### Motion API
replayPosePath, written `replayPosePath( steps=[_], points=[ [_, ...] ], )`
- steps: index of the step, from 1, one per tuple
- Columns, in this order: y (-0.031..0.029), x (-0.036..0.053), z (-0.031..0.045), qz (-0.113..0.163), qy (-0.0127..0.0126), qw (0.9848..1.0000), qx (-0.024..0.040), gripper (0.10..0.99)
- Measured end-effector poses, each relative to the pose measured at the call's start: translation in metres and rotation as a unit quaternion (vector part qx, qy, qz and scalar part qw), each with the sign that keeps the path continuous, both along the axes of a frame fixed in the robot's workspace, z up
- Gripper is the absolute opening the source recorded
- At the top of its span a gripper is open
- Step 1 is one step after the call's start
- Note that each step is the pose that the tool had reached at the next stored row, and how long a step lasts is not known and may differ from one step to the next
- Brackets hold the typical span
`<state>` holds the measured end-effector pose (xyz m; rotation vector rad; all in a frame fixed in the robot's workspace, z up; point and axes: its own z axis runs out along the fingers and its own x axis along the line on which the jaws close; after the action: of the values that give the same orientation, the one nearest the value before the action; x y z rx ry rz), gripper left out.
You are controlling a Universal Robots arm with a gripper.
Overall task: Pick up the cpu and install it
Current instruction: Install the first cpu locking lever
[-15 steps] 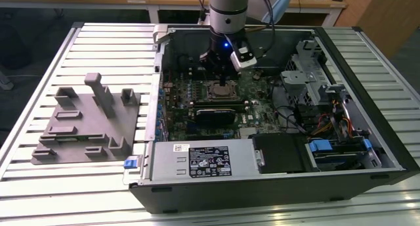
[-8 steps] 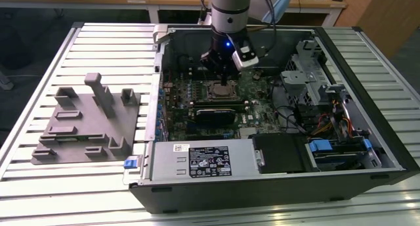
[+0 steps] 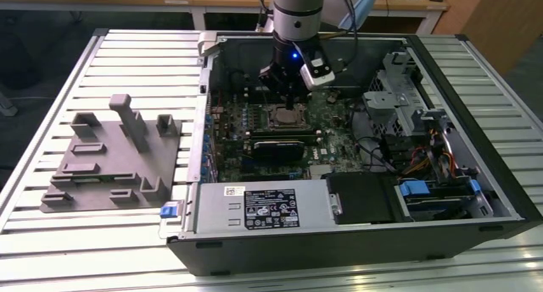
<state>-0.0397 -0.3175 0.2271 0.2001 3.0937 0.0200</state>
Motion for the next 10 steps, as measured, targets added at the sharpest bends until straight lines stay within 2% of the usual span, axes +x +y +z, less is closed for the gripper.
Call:
replayPosePath(
  steps=[4, 10],
  points=[
    [0.0000, -0.0006, 0.0002, 0.000, 0.0000, 1.0000, 0.0000, 0.106],
    [0.0000, -0.0068, 0.0001, 0.000, 0.0000, 1.0000, 0.0000, 0.106]
  ],
)
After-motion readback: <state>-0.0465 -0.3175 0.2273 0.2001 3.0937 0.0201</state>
